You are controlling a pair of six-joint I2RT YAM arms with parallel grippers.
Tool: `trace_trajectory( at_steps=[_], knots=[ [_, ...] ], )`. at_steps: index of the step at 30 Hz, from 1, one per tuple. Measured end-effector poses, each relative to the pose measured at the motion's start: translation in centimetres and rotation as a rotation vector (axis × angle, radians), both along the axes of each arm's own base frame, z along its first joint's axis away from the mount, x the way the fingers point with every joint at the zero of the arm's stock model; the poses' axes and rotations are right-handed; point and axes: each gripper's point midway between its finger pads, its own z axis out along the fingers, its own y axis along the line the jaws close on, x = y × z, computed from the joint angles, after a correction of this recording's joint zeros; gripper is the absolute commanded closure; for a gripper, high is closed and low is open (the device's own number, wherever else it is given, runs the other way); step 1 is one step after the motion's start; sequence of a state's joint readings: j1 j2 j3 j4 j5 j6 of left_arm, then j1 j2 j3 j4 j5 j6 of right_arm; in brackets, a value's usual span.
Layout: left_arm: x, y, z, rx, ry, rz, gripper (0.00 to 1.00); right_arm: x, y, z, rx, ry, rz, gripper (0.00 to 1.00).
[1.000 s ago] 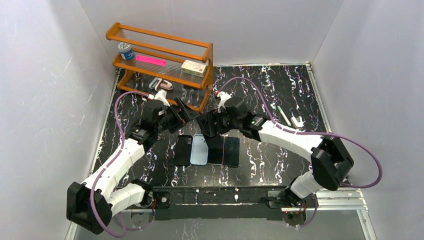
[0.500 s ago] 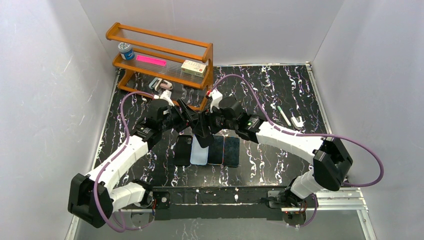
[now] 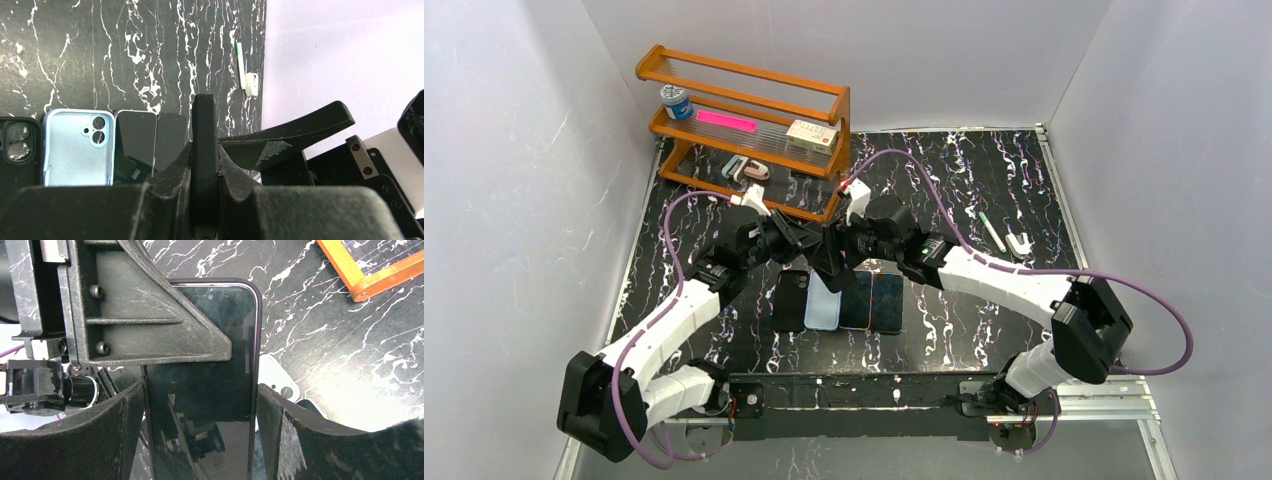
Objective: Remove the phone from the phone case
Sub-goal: Pick up the phone at the center of the board.
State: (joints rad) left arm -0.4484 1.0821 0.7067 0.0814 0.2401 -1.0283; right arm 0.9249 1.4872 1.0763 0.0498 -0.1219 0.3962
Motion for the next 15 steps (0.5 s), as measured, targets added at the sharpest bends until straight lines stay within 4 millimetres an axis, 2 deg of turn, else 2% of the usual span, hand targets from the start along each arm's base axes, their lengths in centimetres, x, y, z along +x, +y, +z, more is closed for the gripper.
trace_trajectory(
  at_steps=[3,8,12,15],
  knots=[
    [-0.2,0.2,0.0,-0.015,0.003,0.016,1.00,-0.2,-0.5,0.0,0.022,0.000,-0.011,0.25],
    [-0.5,-0.1,1.9,-0.078,-0.028,0.032,1.00,-0.5,-1.6,2.3,0.131,0.007,-0.029,0.03],
    [0.4,1.4,3.3,-0.121,-0.084,0.125,1.00,0.3,-4.3,4.9,0.262,0.037,-0.110,0.01],
    [1.0,2.1,3.8,-0.159,-0.099,0.181,1.00,0.0,-5.1,6.2,0.339,0.063,-0.134,0.01]
  ],
)
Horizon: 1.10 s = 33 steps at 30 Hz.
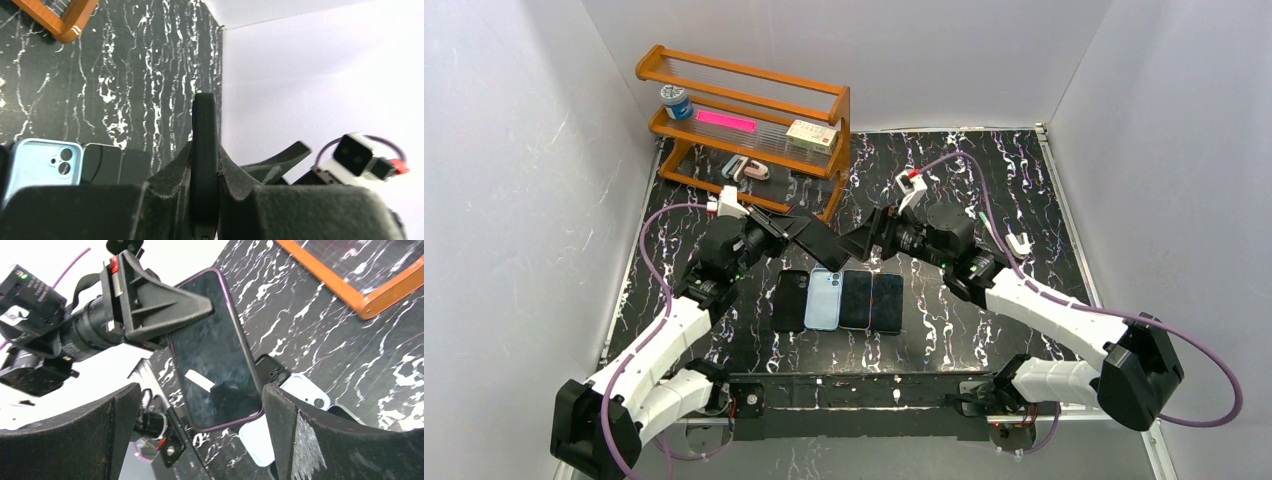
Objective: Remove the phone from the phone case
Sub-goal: Pick up the phone at the center of the board, then remove the phone case from the phone.
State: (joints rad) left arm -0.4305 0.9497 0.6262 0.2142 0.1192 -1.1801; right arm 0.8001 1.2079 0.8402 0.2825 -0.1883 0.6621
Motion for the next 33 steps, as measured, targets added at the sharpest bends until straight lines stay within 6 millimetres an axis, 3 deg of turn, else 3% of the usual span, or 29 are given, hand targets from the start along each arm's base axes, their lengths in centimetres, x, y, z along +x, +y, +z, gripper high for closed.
trace_trajectory(
  at_steps=[2,10,17,23,27,33],
  knots=[
    [0.2,0.2,0.4,-0.034,-0.007,0.024,1.00,-0.7,-0.2,0.3,0.043,0.025,0.005,0.03],
    [0.8,0.5,3.1,-0.185,-0.046,0.082,1.00,-2.9,-0.7,-1.8,0.107,0.167,0.027,0.10],
    [0.9,0.4,4.7,-0.269,-0.060,0.090,1.00,-3.5,0.1,0.8,0.212,0.153,0.090,0.24],
    [0.9,0.4,5.5,-0.308,-0.064,0.092,1.00,-3.4,0.8,1.7,0.270,0.148,0.114,0.36],
    [0.6,0.5,6.1,-0.333,-0.074,0.091,1.00,-3.2,1.2,2.7,0.316,0.138,0.124,0.49],
    [0.4,0.7,7.1,-0.369,-0.095,0.093,1.00,-3.0,1.6,3.1,0.354,0.143,0.133,0.78]
  ],
)
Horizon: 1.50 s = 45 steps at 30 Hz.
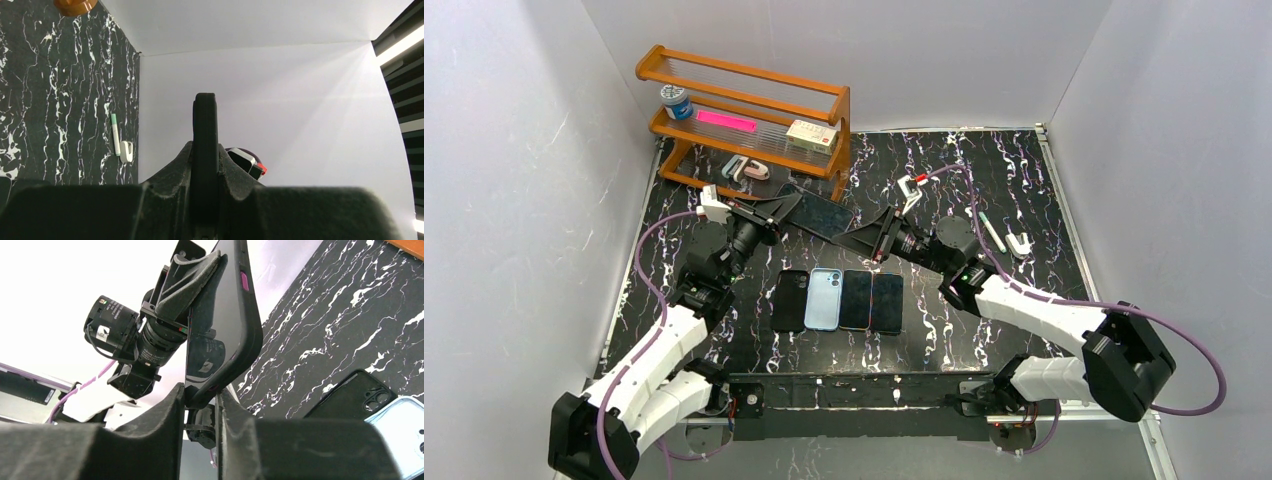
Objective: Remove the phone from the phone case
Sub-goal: Remove the phone case from the phone.
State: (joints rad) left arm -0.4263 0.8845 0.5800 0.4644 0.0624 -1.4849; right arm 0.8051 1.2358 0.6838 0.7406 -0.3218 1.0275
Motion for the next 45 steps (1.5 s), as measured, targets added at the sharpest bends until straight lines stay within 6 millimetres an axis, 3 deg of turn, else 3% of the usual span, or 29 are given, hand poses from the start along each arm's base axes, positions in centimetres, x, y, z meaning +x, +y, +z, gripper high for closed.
trace_trajectory(
  at_steps=[5,15,26,31,36,41,45],
  knots=[
    [-0.1,0.2,0.9,-0.022,-0.026,0.005,1.00,-0.3,0.1,0.7,0.037,0.008,0.026,0.99],
    [-0.2,-0.1,1.2,-0.026,-0.041,-0.019,1.00,-0.6,0.0,0.6,-0.002,-0.137,0.055,0.99],
    [0.1,-0.1,2.4,-0.034,-0.071,-0.040,1.00,-0.8,0.2,1.5,-0.103,-0.497,0.115,0.99],
    [0.0,-0.5,1.4,-0.024,-0.034,-0.062,1.00,-1.8,1.2,-0.7,-0.185,-0.679,0.238,0.99],
    [0.2,-0.8,-0.1,0.002,0.014,-0.076,1.00,-2.2,1.7,-1.6,-0.222,-0.790,0.294,0.99],
    [0.3,-0.9,-0.2,0.072,-0.002,-0.097,1.00,-1.7,1.5,-2.5,-0.265,-0.805,0.282,0.86],
    [0.0,-1.5,0.7,0.184,-0.056,-0.169,1.00,-1.2,0.2,-3.3,-0.301,-0.786,0.261,0.62]
  ],
)
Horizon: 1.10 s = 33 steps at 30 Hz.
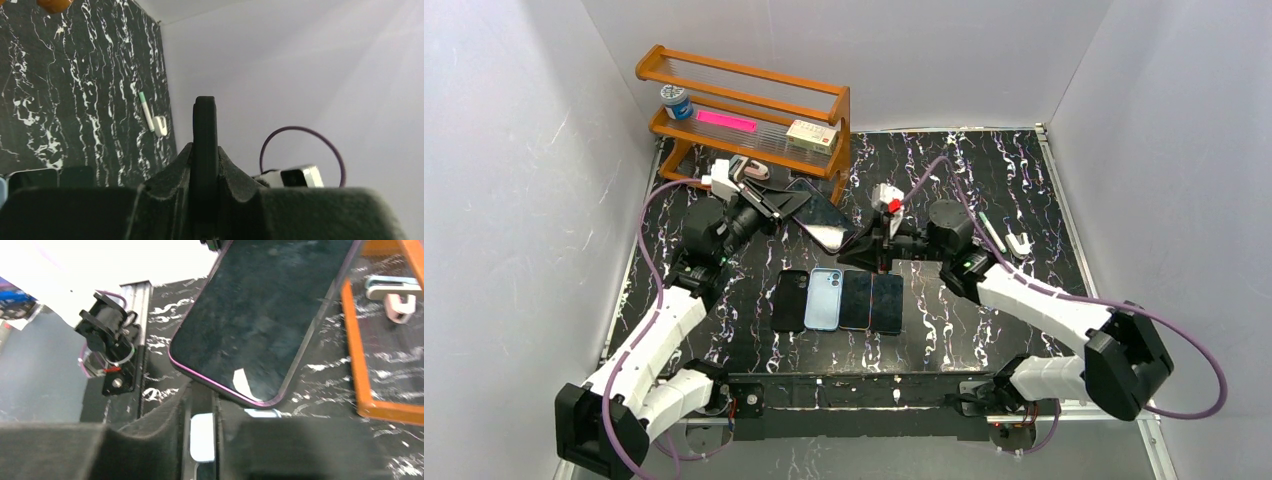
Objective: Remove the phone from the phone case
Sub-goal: Remove the phone case from the phone.
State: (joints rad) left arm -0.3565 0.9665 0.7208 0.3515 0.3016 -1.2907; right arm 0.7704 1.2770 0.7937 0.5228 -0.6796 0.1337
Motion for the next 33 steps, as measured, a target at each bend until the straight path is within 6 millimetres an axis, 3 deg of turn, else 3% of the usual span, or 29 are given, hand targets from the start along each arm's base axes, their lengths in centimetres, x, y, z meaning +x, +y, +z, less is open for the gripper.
trace_trajectory(
  at_steps=[5,9,14,20,33],
  knots=[
    [-0.6,-0.3,-0.1,0.138,-0.066,-0.097,1.00,0.9,-3.3,0.5,-0.016,-0.009,-0.078,0.39],
    [-1.2,-1.0,-1.0,0.211,-0.097,-0.190,1.00,0.9,-5.1,0.8,-0.028,-0.030,-0.107,0.34],
    [-2.0,-2.3,-1.2,0.254,-0.151,-0.328,1.00,-0.1,-5.3,-0.6,-0.075,-0.008,-0.051,0.35],
    [-3.5,-3.2,0.4,0.256,-0.246,-0.448,1.00,-0.7,-4.5,-1.8,-0.115,0.052,0.053,0.39],
    [-4.8,-3.8,0.8,0.256,-0.308,-0.551,1.00,-2.0,-3.0,0.2,-0.087,0.079,0.263,0.54]
  ],
)
